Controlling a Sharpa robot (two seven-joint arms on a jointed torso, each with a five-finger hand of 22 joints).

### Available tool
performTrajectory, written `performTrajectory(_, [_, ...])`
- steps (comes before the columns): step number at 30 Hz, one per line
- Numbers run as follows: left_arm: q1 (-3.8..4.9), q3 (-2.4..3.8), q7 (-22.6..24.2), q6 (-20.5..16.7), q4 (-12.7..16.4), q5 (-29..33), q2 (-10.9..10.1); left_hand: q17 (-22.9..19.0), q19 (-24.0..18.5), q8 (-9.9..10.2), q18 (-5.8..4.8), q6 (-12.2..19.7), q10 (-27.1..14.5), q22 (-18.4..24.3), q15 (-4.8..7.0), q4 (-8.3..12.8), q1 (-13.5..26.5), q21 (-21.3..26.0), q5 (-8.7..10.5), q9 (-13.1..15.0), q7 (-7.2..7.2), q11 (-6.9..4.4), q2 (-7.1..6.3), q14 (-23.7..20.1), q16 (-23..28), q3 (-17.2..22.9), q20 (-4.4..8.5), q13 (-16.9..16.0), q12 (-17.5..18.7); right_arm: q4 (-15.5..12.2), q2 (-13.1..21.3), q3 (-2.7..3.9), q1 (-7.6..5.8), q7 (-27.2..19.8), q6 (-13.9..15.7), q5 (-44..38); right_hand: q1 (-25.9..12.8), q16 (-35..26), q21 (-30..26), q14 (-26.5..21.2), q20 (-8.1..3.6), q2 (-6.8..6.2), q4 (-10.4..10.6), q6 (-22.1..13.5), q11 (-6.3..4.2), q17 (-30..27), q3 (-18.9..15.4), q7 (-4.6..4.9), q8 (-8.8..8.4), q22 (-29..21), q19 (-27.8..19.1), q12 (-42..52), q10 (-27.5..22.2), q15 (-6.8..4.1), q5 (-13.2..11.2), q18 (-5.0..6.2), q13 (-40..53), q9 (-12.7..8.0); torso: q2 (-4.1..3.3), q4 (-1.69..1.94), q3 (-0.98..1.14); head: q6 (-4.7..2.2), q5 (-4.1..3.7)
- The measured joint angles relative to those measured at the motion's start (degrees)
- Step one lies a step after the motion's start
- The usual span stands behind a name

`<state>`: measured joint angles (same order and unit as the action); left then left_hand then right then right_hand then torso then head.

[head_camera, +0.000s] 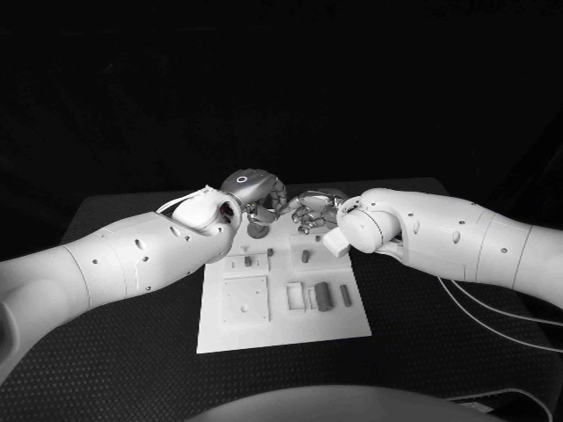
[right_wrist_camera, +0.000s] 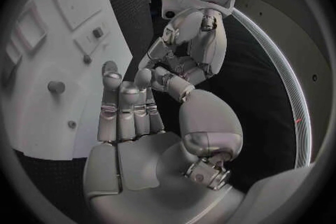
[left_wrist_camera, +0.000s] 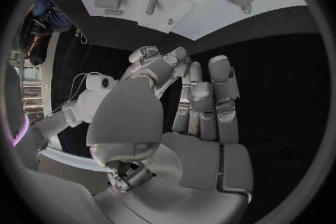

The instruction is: Assemble the parts on the task board

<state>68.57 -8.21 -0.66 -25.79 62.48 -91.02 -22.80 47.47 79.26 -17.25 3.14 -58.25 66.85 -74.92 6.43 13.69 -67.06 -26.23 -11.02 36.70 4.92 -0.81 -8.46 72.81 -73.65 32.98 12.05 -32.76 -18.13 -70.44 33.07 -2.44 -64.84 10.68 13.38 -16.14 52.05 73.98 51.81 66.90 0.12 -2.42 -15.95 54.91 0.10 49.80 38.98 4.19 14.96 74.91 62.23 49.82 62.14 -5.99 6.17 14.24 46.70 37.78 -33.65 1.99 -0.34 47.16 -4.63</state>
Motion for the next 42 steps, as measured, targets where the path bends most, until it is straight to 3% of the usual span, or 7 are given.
performTrajectory(6, [-0.02,0.01,-0.03,0.00,-0.02,0.16,-0.04,0.00,0.01,0.00,0.00,0.00,0.01,0.01,-0.02,0.00,0.21,0.00,0.00,0.00,0.00,0.00,-0.22,0.03,0.00,0.00,-0.01,-0.06,0.24,0.01,0.03,0.00,0.05,-0.27,-0.24,0.15,2.50,0.00,0.00,-0.08,-0.25,1.59,-0.72,-0.07,-0.21,0.00,0.72,0.07,0.10,0.00,-0.37,0.00,-0.20,0.08,0.00,0.01,0.00,0.01,0.00,-0.01,0.00,0.02,0.00])
performTrajectory(11, [-0.05,0.00,-0.07,0.00,-0.01,0.23,-0.06,-0.01,0.09,0.01,0.00,0.00,0.06,0.01,-0.08,0.07,0.22,0.00,0.00,-0.11,0.00,0.04,-0.23,0.09,0.00,-0.07,-0.10,-0.14,0.51,0.17,0.02,0.00,0.04,-0.28,-0.51,0.15,2.50,0.00,0.00,-0.09,-0.21,1.59,-0.72,-0.07,-0.20,0.00,0.72,0.07,0.85,-0.01,-0.41,0.01,-0.20,0.09,0.00,0.01,0.00,0.80,0.00,-0.03,0.00,0.06,0.00])
performTrajectory(22, [-0.16,-0.08,-0.53,0.18,-0.06,0.26,-0.20,-0.01,0.10,-0.05,0.00,-0.21,0.14,0.02,-0.09,0.08,-0.25,0.00,0.39,0.14,-0.21,0.10,0.14,0.12,0.00,-0.07,-0.10,-0.62,1.11,0.20,-0.12,0.11,-0.06,-0.26,-1.68,0.10,2.50,0.00,0.00,-0.31,-0.21,1.59,-0.72,0.06,-0.20,0.00,0.72,0.17,0.46,0.04,-0.41,0.01,-0.20,0.02,0.00,0.01,0.01,0.28,0.00,-0.03,-0.04,0.05,-0.09])
performTrajectory(42, [-0.21,-0.12,-0.72,1.27,-0.03,0.70,-0.17,-0.01,0.21,0.00,-0.03,-0.31,0.46,-0.02,-0.08,0.09,-0.49,0.00,0.43,0.28,-0.11,0.20,1.10,0.51,0.23,-0.07,-0.21,-1.21,2.12,0.14,-0.26,0.14,-0.11,-1.28,-2.31,0.11,2.80,0.00,0.00,-0.30,-0.20,1.90,-0.72,1.12,-0.07,0.00,0.72,1.47,0.34,0.02,-0.41,0.03,-0.32,0.07,0.00,0.01,0.01,0.37,-0.01,-0.02,0.01,-0.05,-0.20])
